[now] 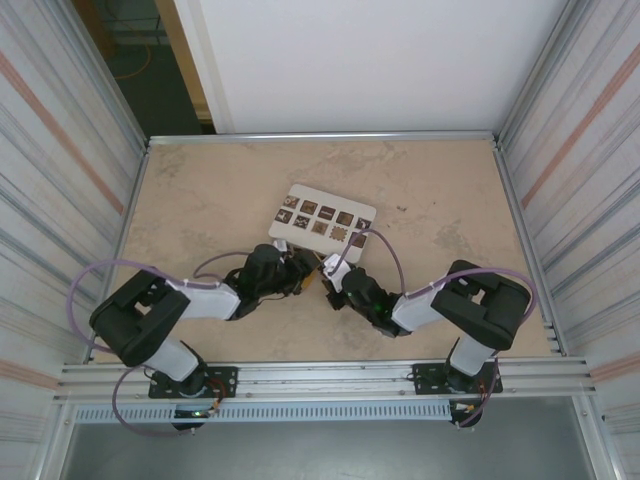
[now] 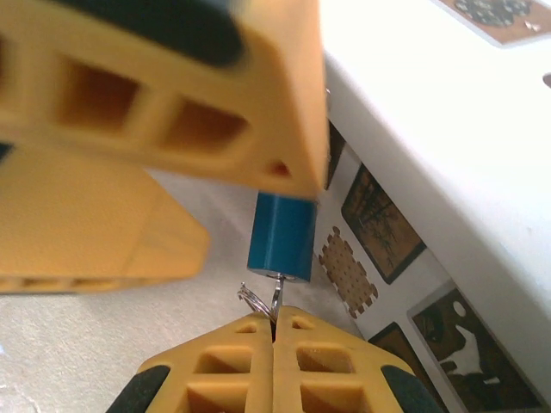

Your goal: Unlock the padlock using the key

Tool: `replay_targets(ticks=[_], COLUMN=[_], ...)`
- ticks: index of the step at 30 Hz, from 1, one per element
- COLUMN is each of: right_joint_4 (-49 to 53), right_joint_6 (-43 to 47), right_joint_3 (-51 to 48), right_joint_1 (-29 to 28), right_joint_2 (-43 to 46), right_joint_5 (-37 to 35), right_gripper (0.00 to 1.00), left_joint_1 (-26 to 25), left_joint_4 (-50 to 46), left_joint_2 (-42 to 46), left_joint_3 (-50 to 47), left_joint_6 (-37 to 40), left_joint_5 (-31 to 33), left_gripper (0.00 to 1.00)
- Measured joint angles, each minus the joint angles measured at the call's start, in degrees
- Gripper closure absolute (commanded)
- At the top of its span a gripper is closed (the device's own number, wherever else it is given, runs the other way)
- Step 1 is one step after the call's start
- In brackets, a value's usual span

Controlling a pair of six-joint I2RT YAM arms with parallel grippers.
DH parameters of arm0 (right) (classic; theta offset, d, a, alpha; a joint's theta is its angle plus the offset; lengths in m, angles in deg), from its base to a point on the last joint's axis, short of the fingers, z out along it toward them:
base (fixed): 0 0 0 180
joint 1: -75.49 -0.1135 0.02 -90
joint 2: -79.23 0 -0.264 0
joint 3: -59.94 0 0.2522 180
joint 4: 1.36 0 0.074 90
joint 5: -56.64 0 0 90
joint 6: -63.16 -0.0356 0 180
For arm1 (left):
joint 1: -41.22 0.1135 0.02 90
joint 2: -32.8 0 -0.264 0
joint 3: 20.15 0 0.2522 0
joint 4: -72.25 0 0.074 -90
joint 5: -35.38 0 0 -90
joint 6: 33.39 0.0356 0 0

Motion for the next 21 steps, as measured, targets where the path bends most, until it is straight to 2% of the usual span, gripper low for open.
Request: replay_targets(ticks=[6, 14, 21], right_joint_4=[0.0, 0.9, 1.2], right_joint_6=[-4.3, -11.4, -17.0], right_joint_3=[-2.8, -5.7, -7.7], right_joint_1=[2.4, 7.0, 10.6], right_joint_2=[3.1, 7.0, 7.4], right_joint_5=[3.5, 10.1, 15.9], right_gripper=[1.0, 1.0, 1.0], left_joint_1=[0.9, 1.0, 1.0], left_joint_4=[-8.7, -25.2, -34.9], left_joint_2=[8.5, 21.1, 28.1], left_joint_3=[0.1, 4.5, 5.5], left_joint_6=[4.9, 16.9, 24.6], left_joint_5=[2.2, 8.5, 13.6], left_gripper=[0.37, 0.35, 0.34])
